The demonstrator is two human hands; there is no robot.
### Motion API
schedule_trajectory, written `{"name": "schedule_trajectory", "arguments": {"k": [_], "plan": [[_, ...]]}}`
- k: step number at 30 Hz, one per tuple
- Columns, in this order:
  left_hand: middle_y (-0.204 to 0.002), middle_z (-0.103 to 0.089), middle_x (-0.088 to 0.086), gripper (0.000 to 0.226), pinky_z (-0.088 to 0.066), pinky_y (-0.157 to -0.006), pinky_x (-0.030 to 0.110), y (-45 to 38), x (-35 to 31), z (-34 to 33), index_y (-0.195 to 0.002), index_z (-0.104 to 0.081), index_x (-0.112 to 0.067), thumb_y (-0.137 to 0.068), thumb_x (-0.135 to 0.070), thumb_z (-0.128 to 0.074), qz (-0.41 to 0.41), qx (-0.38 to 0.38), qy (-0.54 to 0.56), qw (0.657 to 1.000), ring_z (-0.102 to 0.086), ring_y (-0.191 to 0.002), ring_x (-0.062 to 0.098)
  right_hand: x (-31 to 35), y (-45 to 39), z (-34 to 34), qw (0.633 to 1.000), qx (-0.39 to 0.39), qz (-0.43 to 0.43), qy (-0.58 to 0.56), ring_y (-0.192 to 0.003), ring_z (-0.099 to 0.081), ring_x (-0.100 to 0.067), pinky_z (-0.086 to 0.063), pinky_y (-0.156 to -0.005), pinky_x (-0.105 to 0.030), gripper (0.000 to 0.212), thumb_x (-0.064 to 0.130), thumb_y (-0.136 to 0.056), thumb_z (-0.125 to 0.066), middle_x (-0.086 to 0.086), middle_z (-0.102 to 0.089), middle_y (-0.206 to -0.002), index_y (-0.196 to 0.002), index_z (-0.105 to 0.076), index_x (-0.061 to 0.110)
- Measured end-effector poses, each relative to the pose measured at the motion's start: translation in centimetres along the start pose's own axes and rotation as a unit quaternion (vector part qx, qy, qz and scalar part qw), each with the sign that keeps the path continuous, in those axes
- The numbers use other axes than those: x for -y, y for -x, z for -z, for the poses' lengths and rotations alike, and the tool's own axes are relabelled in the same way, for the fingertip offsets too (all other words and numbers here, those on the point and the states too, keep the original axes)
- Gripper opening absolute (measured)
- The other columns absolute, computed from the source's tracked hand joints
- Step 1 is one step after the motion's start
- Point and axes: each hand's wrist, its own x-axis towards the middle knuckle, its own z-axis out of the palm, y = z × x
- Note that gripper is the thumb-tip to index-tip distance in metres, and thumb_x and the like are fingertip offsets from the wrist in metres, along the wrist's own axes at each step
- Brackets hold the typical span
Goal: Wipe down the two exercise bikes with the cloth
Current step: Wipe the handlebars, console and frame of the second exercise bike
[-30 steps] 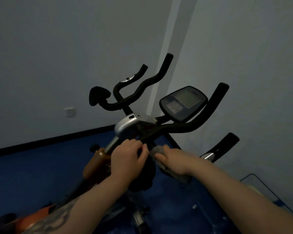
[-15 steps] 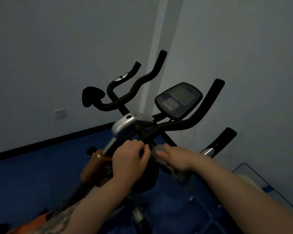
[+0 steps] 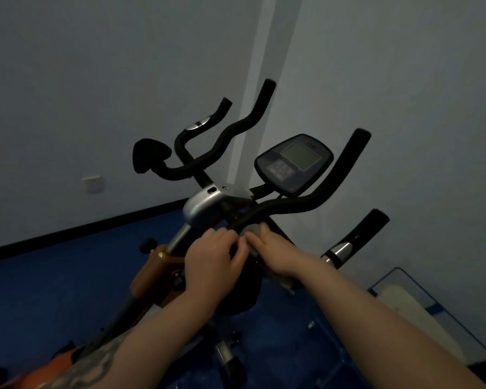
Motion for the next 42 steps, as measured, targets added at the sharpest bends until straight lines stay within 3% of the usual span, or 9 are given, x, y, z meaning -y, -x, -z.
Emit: {"name": "schedule_trajectory", "arguments": {"k": [7,11,15,18,23,29,34,38,42], "plan": [[-0.057,-0.046,-0.008,0.032,-0.031,-0.049,0.025,-0.1,0.0,0.2,-0.062,-0.054,-0.019,-0.089,-0.035,-0.047,-0.008,0.006,0.014,1.0,-0.042,-0.055,0.009,-3.3,6.1,2.0,0.96,0.006,0.113,0.256,-0.088,-0.057,-0.023,-0.045,-0.074,-0.035,0.035,0.046,-0.099,-0.04,-0.003,-0.055,-0.112,-0.126,-0.034,0.025],[-0.057,-0.046,-0.006,0.033,-0.038,-0.049,0.034,-0.1,0.0,0.3,-0.061,-0.054,-0.018,-0.089,-0.034,-0.047,-0.017,0.013,0.026,0.999,-0.044,-0.055,0.013,-6.6,10.0,4.3,0.883,-0.127,0.237,0.385,-0.105,-0.059,-0.02,-0.041,-0.099,-0.036,0.041,0.042,-0.093,-0.049,0.0,-0.059,-0.122,-0.128,-0.057,0.022],[-0.064,-0.051,-0.012,0.034,-0.041,-0.062,0.036,-0.7,-1.0,0.7,-0.063,-0.058,-0.023,-0.088,-0.04,-0.043,0.012,0.036,0.016,0.999,-0.046,-0.064,0.013,-6.2,10.9,1.1,0.923,-0.27,0.11,0.25,-0.12,-0.048,-0.021,-0.013,-0.118,-0.044,0.043,0.05,-0.092,-0.044,-0.001,-0.055,-0.123,-0.118,-0.064,0.022],[-0.07,-0.055,-0.014,0.031,-0.034,-0.069,0.031,-1.2,-2.9,0.4,-0.065,-0.06,-0.025,-0.089,-0.039,-0.047,-0.031,0.034,0.026,0.999,-0.047,-0.069,0.009,-5.3,10.0,-2.3,0.901,-0.303,0.123,0.283,-0.11,-0.054,-0.022,-0.02,-0.116,-0.049,0.045,0.051,-0.097,-0.038,0.0,-0.061,-0.11,-0.109,-0.069,0.02],[-0.064,-0.052,-0.01,0.029,-0.031,-0.065,0.026,-1.5,-4.2,-0.9,-0.06,-0.058,-0.019,-0.088,-0.025,-0.064,-0.083,0.077,0.084,0.99,-0.05,-0.061,0.011,-8.8,9.7,5.1,0.855,-0.381,0.125,0.328,-0.099,-0.063,-0.028,-0.027,-0.112,-0.051,0.034,0.034,-0.092,-0.047,-0.008,-0.066,-0.098,-0.088,-0.071,0.011],[-0.057,-0.048,-0.01,0.036,-0.038,-0.057,0.03,-1.0,-3.8,-0.6,-0.057,-0.055,-0.02,-0.089,-0.037,-0.048,-0.064,0.062,0.13,0.988,-0.044,-0.052,0.005,-7.7,8.2,0.7,0.864,-0.449,0.085,0.21,-0.11,-0.053,-0.022,-0.005,-0.12,-0.039,0.027,0.031,-0.094,-0.048,-0.002,-0.062,-0.101,-0.09,-0.069,0.015],[-0.056,-0.05,-0.007,0.039,-0.039,-0.056,0.033,-1.1,-4.0,-0.3,-0.057,-0.056,-0.017,-0.088,-0.038,-0.047,-0.059,0.063,0.119,0.989,-0.045,-0.052,0.009,-10.5,8.2,8.2,0.829,-0.445,0.093,0.326,-0.105,-0.058,-0.028,-0.026,-0.114,-0.046,0.029,0.034,-0.09,-0.054,-0.009,-0.063,-0.103,-0.09,-0.069,0.01],[-0.056,-0.05,-0.008,0.038,-0.039,-0.053,0.031,-1.0,-4.2,-0.3,-0.056,-0.056,-0.017,-0.087,-0.037,-0.047,-0.047,0.05,0.124,0.99,-0.043,-0.051,0.007,-10.2,7.2,9.2,0.876,-0.48,-0.006,0.055,-0.092,-0.055,-0.019,-0.041,-0.071,-0.028,0.019,0.031,-0.094,-0.057,0.0,-0.053,-0.102,-0.098,-0.063,0.014],[-0.056,-0.051,-0.009,0.037,-0.036,-0.054,0.024,-1.1,-4.2,-0.3,-0.057,-0.057,-0.02,-0.087,-0.039,-0.047,-0.048,0.052,0.11,0.991,-0.042,-0.051,0.006,-8.1,5.0,6.2,0.765,-0.612,-0.06,-0.192,-0.092,-0.052,-0.006,-0.043,-0.075,-0.012,0.012,0.031,-0.099,-0.049,0.005,-0.047,-0.115,-0.104,-0.058,0.024]]}}
